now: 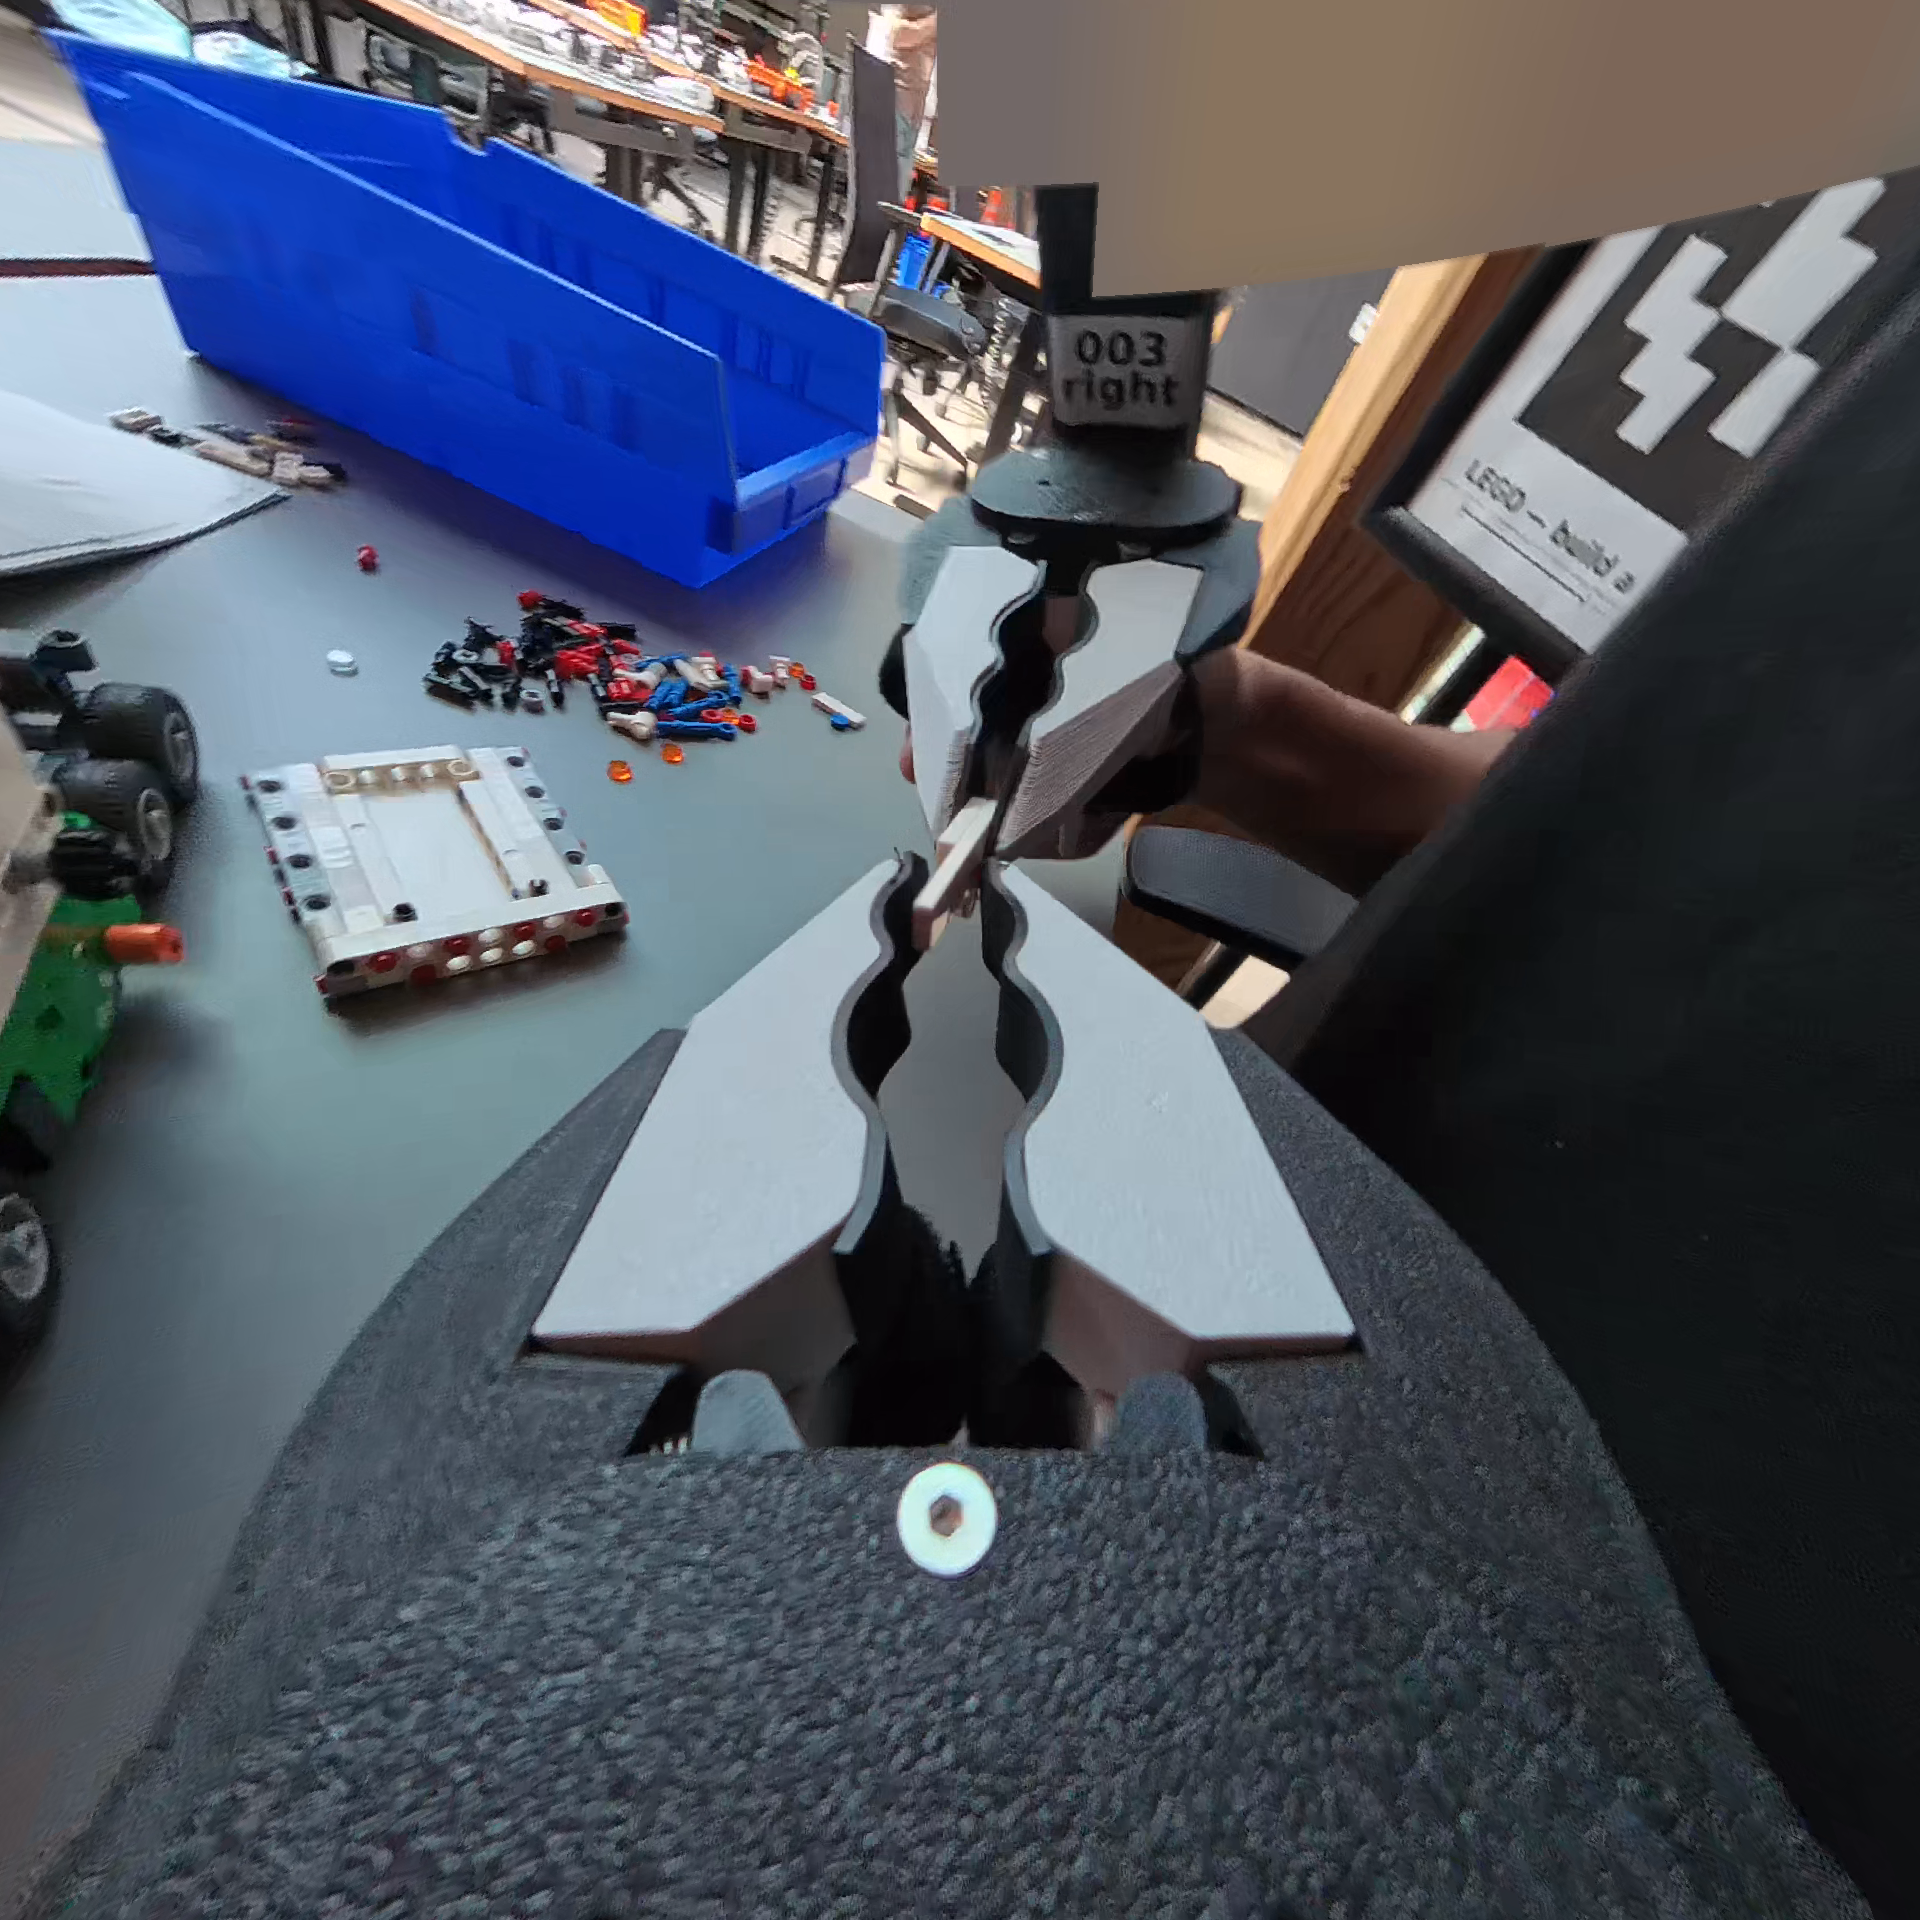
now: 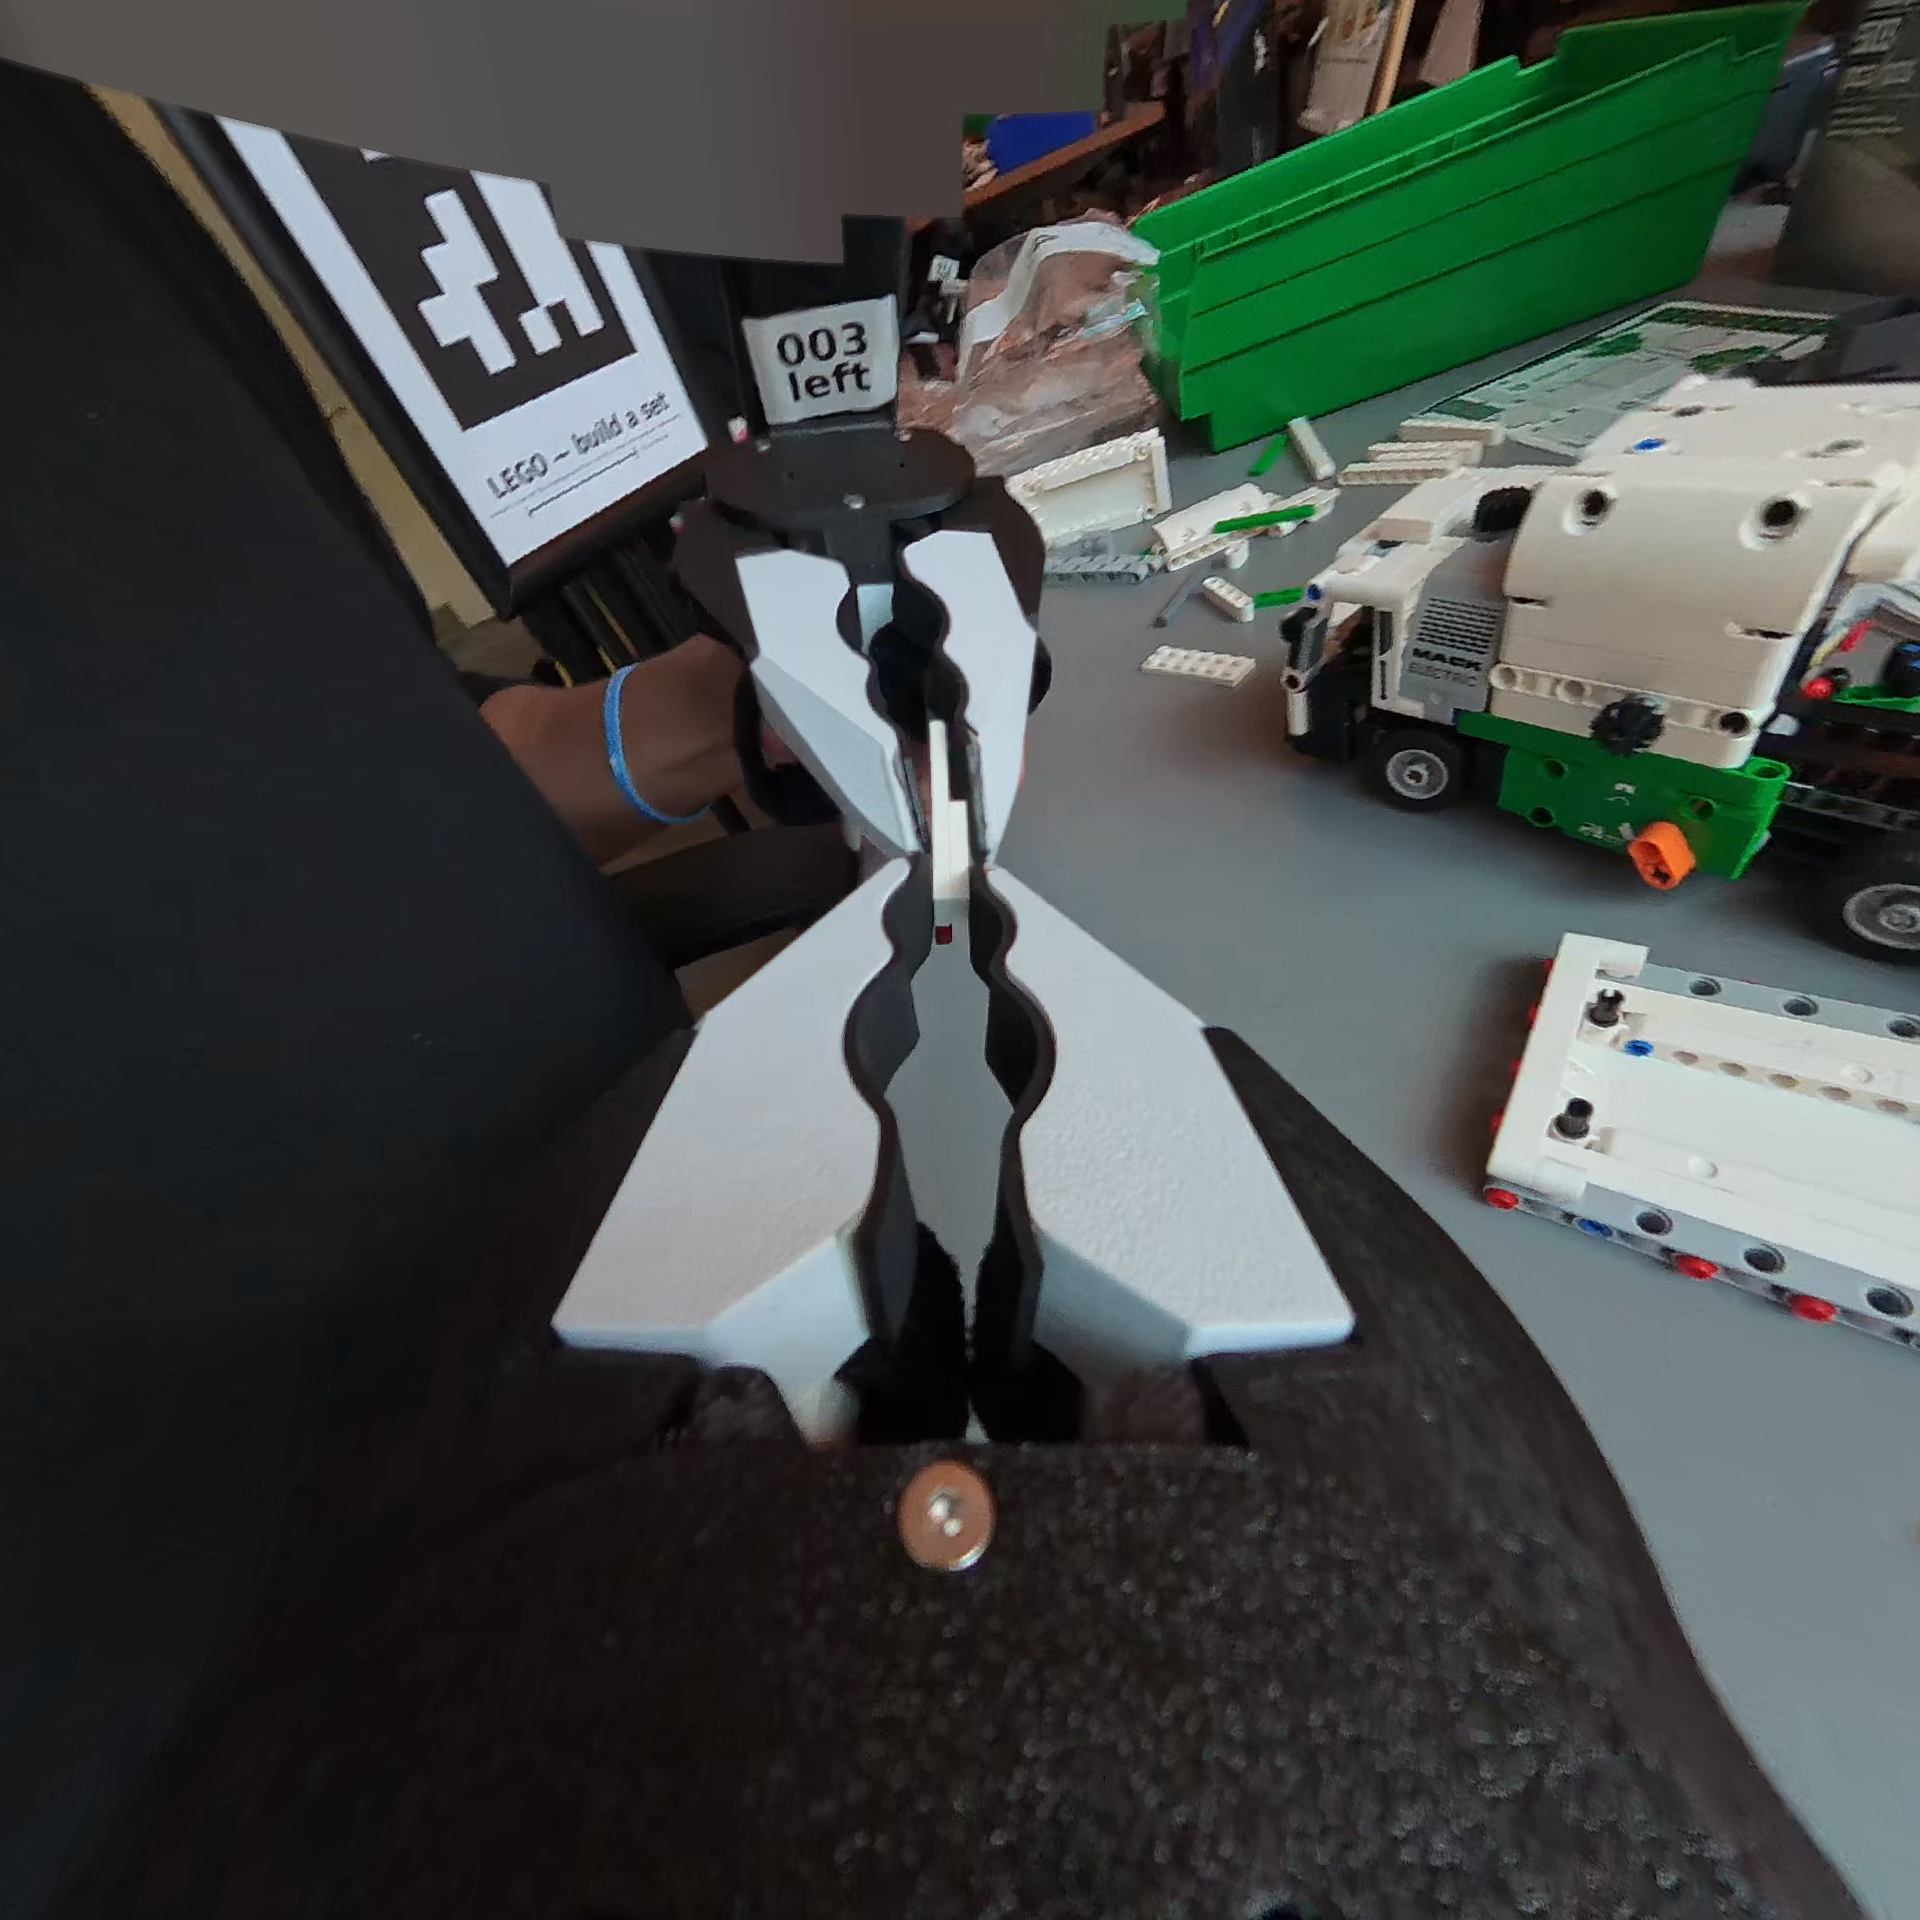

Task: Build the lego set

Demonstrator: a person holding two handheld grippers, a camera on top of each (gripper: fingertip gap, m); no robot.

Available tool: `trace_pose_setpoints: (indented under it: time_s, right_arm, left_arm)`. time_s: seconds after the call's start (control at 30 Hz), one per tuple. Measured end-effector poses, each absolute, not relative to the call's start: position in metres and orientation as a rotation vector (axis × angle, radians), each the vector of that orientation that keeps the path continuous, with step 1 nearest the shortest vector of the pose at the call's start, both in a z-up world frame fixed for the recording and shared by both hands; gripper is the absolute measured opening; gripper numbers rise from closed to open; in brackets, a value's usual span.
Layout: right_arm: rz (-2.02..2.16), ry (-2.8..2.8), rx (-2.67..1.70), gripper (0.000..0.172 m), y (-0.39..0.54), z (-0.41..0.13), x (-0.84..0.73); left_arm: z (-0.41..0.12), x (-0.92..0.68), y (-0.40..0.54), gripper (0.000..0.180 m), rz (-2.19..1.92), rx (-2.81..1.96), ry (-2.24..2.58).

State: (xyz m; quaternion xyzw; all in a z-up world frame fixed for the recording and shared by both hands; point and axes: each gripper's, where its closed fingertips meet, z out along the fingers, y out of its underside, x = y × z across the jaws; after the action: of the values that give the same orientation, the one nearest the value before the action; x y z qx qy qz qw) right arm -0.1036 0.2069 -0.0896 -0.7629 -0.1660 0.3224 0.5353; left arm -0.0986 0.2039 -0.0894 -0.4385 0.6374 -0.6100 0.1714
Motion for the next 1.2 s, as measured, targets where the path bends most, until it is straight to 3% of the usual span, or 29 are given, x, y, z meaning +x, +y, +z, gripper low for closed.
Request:
trace_pose_setpoints:
  time_s: [0.1, 0.27, 0.53, 0.97, 1.2]
  right_arm:
    - [0.812, -0.102, -1.706, 0.005, 0.224, -0.077, -0.083]
    - [1.015, 0.188, -1.498, 0.004, 0.233, -0.066, -0.079]
    - [1.029, 0.157, -1.499, 0.005, 0.227, -0.073, -0.089]
    - [0.923, -0.102, -1.688, 0.005, 0.223, -0.092, -0.095]
    - [1.05, 0.001, -1.647, 0.005, 0.226, -0.093, -0.093]
  left_arm:
    - [-0.088, -0.088, 0.218, 0.025, -1.792, -1.376, 1.677]
    - [-0.078, -0.079, 0.216, 0.015, -1.909, -1.399, 1.547]
    - [-0.08, -0.086, 0.213, 0.005, -2.052, -1.45, 1.502]
    - [-0.098, -0.092, 0.213, 0.006, -1.858, -1.436, 1.782]
    - [-0.092, -0.091, 0.221, 0.006, -1.928, -1.428, 1.674]
